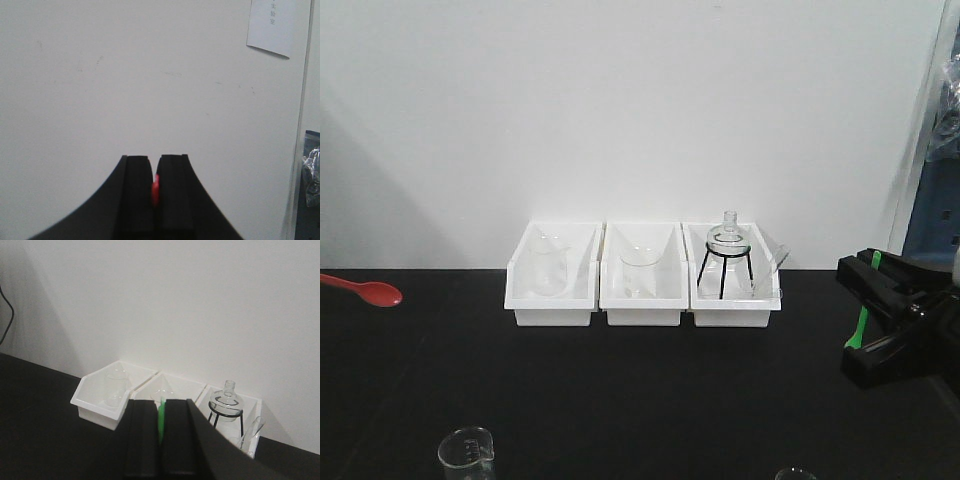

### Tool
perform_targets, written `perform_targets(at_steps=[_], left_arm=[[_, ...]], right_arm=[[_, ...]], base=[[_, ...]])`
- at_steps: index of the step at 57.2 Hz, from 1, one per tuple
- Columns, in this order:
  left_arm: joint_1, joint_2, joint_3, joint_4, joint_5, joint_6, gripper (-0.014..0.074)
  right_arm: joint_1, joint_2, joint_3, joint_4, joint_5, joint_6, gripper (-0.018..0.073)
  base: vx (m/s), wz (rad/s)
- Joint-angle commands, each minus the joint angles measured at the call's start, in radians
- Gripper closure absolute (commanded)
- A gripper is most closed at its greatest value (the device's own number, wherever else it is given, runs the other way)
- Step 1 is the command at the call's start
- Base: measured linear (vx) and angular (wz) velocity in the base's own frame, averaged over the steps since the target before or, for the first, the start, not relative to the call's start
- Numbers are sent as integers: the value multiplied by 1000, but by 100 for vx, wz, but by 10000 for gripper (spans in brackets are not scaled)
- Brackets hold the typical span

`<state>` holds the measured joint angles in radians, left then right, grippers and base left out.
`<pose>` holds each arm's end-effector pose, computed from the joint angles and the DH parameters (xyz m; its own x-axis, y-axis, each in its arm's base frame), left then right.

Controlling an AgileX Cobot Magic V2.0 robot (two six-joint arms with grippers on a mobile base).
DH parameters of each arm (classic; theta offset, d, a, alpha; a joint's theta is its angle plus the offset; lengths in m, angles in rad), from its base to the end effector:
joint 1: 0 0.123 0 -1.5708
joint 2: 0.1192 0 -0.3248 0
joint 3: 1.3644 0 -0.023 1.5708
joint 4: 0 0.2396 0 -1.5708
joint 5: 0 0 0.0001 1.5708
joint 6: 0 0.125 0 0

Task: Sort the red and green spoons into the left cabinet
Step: 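Lift both spoons up out of their beakers, then drive the base to the white cabinet holding both spoons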

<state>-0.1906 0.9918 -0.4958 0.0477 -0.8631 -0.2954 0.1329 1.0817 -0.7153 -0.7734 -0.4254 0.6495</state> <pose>0.1928 -0.0418 0.3946 0.3576 -0.3350 -0.8717 0.3261 0.9195 -0.2195 0.2320 0.0673 0.3859 0.0658 -0.0659 -0.9957 -0.4086 0.9085 -0.0871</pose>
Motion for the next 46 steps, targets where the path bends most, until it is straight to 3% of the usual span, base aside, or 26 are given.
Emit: perform_targets(at_steps=[1,46], left_arm=[[-9,-15,-26,-6,-67,2,596],[-9,-14,-26,-7,-64,2,596]], right_arm=[[-2,-21,-27,16,-53,-2,561],[-2,-17,-27,16,-53,-2,561]], base=[[0,0],[-9,0]])
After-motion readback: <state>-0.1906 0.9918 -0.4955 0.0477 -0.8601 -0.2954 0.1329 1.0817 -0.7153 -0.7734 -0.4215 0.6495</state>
